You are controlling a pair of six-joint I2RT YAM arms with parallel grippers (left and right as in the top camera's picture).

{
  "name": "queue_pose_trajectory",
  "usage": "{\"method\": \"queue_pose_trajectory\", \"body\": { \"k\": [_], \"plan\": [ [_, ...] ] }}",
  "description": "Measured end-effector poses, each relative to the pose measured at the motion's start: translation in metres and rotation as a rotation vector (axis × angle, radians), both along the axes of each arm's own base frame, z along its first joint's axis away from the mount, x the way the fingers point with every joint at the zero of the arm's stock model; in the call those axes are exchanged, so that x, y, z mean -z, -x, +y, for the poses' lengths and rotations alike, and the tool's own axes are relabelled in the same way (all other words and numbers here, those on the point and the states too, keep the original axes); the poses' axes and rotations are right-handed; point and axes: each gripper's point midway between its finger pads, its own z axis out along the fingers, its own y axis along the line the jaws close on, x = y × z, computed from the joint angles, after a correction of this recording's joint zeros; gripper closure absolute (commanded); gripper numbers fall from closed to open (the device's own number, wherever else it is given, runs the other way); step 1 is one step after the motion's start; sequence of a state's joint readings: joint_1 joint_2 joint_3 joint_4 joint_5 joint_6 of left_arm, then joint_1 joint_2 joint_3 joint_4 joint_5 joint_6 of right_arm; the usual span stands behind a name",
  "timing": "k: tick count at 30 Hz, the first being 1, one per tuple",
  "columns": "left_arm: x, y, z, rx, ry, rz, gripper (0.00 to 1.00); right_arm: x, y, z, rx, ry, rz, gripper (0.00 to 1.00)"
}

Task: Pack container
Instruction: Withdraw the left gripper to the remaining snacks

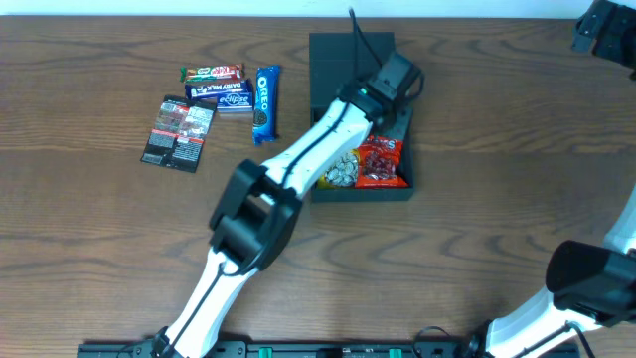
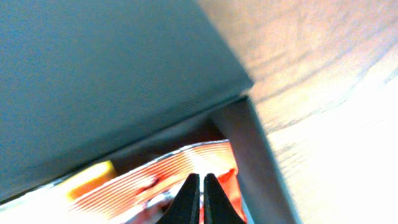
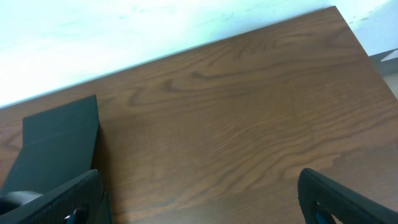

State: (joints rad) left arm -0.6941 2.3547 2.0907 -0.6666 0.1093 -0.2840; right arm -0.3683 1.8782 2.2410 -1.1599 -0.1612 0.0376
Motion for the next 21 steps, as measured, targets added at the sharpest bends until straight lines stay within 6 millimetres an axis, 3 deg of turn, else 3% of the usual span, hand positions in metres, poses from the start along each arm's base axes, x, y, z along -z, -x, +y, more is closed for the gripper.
{"method": "queue_pose_trajectory", "body": {
  "k": [2,3,4,5,8,11,13,16,21],
  "plan": [
    [-0.04,-0.004,0.016,-0.041,-0.018,-0.065,0.94,0.0,0.0,0.0,0.001,0.0,0.0,0.01],
    [-0.043,-0.005,0.017,-0.044,-0.018,-0.072,0.94,0.0,0.0,0.0,0.001,0.0,0.0,0.01],
    [-0.081,-0.009,0.033,-0.084,-0.024,-0.137,0.94,0.0,0.0,0.0,0.001,0.0,-0.001,0.01],
    [-0.106,-0.01,0.051,-0.123,-0.044,-0.173,0.94,0.0,0.0,0.0,0.0,0.0,0.0,0.01],
    [-0.143,-0.021,0.099,-0.228,-0.076,-0.221,0.94,0.0,0.0,0.0,0.0,0.0,0.0,0.01],
    [-0.138,-0.043,0.152,-0.348,-0.116,-0.199,0.94,0.0,0.0,0.0,0.001,0.0,-0.001,0.01],
    [-0.117,-0.059,0.196,-0.441,-0.156,-0.152,0.94,0.0,0.0,0.0,0.001,0.0,0.0,0.01],
    [-0.097,-0.069,0.241,-0.52,-0.197,-0.099,0.94,0.0,0.0,0.0,0.001,-0.001,0.003,0.01],
    [-0.089,-0.067,0.289,-0.593,-0.236,-0.034,0.94,0.001,0.001,0.0,0.001,-0.001,0.003,0.01]
  ]
}}
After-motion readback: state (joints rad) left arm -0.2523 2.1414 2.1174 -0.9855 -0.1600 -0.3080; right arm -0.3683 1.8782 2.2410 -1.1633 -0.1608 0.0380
